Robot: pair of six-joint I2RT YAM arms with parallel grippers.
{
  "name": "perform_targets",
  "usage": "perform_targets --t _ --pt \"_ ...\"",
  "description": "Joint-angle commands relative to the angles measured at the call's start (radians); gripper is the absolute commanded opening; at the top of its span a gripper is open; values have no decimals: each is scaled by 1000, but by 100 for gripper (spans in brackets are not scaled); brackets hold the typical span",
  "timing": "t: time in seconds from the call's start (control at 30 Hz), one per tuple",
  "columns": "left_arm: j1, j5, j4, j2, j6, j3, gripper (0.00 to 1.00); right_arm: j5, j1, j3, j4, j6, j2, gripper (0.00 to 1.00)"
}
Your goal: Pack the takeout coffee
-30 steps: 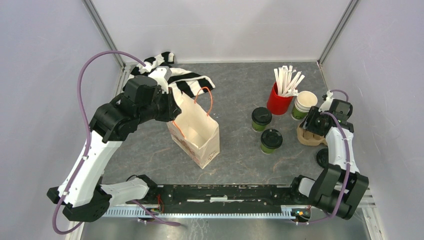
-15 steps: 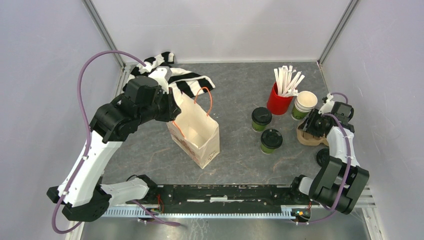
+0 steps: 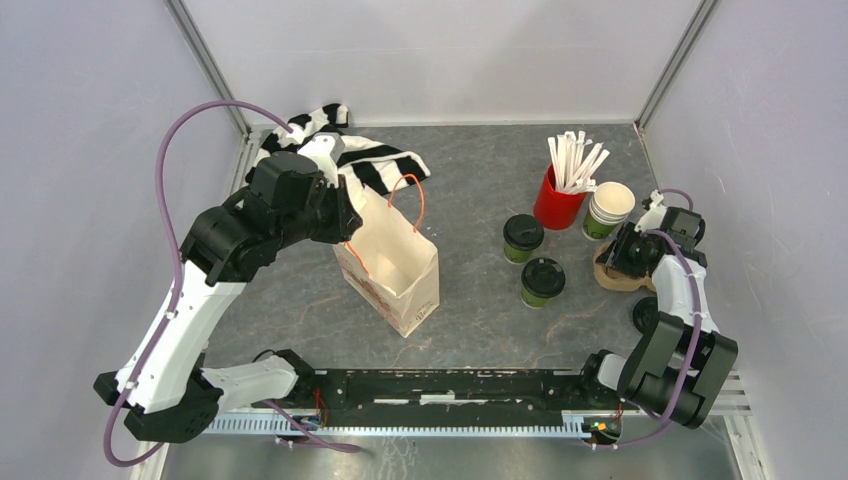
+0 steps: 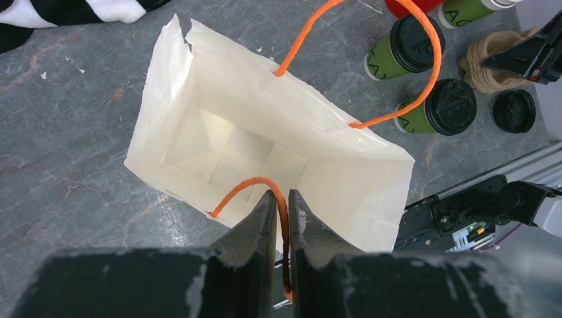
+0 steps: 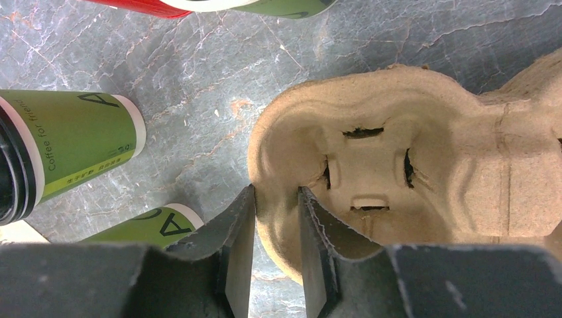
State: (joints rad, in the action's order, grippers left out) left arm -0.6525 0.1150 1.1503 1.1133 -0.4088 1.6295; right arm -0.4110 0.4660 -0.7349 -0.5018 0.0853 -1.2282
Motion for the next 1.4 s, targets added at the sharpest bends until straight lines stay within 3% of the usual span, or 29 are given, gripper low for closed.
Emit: perform_targets --t 0.0,0.13,0.5,1.07,1.37 --pt "-6 11 -21 2 55 14 19 -18 3 -24 12 -9 11 31" --pt "-6 9 -22 2 52 14 18 -47 3 -29 17 6 15 27" --pt "-6 2 -22 7 54 16 19 -119 8 5 66 41 36 25" --pt "-7 10 -24 5 57 15 19 -209 37 34 132 83 -7 34" --pt "-7 -9 -28 8 51 9 19 -262 53 66 182 118 -21 31"
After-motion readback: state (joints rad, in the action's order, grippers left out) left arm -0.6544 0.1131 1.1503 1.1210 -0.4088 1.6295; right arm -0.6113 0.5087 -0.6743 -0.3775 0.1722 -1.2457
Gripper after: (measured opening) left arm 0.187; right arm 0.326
